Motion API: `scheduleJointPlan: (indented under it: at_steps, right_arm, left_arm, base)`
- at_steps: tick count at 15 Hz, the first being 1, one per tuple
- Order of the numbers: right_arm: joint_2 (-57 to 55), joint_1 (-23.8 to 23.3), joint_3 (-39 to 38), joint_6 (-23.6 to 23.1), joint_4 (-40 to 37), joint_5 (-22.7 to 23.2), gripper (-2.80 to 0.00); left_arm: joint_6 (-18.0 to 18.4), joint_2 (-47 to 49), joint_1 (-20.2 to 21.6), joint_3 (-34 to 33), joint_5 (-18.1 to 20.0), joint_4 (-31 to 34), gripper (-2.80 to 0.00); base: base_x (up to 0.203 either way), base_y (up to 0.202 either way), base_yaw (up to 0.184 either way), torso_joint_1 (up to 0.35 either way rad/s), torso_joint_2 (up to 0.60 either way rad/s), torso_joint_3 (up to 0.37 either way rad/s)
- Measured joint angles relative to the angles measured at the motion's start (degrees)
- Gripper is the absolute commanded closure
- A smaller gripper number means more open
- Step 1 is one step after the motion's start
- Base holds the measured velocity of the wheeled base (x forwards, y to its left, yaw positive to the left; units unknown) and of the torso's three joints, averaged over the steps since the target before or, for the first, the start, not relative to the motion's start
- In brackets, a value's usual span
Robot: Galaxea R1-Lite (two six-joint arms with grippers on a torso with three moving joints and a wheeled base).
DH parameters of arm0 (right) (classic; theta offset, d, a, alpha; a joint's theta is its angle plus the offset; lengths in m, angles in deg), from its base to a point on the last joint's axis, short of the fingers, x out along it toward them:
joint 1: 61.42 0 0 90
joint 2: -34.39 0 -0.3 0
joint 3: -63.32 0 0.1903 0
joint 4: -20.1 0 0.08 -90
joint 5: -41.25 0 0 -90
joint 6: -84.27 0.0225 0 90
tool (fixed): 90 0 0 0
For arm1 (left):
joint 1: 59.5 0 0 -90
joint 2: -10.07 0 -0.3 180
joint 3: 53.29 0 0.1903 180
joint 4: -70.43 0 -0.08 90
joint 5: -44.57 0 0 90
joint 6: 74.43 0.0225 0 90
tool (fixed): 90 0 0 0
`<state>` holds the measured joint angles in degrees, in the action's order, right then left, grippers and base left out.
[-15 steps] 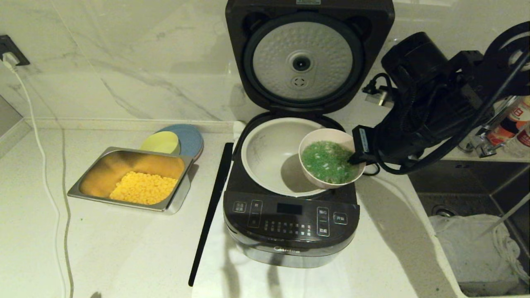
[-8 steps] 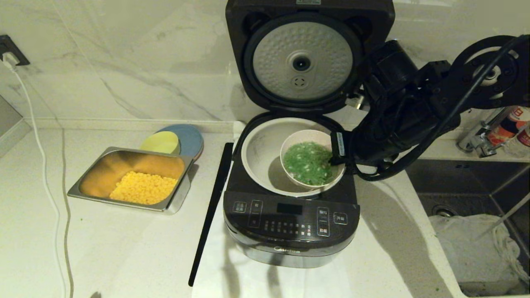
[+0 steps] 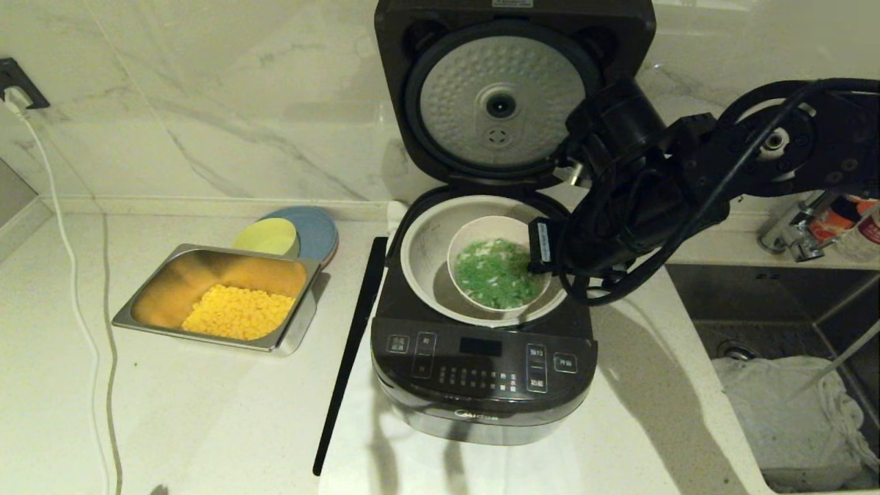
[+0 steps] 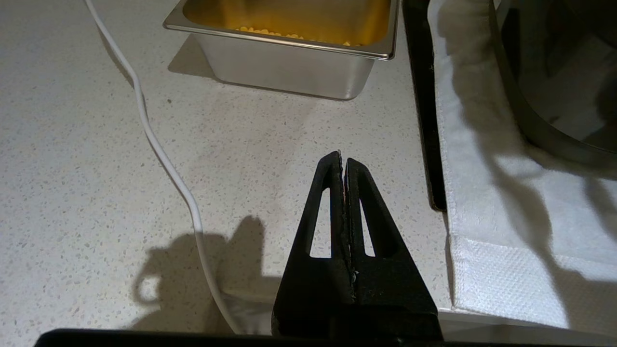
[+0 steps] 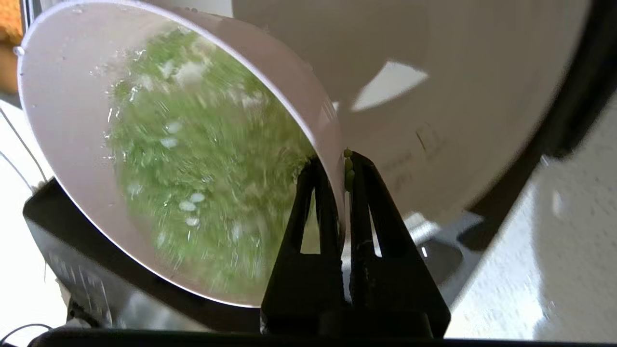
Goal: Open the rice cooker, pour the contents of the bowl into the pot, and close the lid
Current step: Pour the water from the bowl into the rice cooker
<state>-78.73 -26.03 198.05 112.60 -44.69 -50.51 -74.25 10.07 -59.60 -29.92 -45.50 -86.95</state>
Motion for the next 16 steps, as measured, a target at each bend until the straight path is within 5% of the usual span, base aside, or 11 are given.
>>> scheduleJointPlan:
  at_steps: [5,16]
  right_arm:
    - [-2.2,0.0,-0.1,0.2,3.1,-1.6,0.00]
    - [-2.3,4.6,-2.3,-2.6,13.6,-26.3,0.00]
  left_arm:
    - [0.0,0.0,0.0,0.0,0.0,0.0,0.00]
    - [0.0,0.0,0.0,0.0,0.0,0.0,0.00]
  base:
    - [0.000,0.000,0.000,0.000,0.00,0.000]
    - [0.000,0.000,0.000,0.000,0.00,0.000]
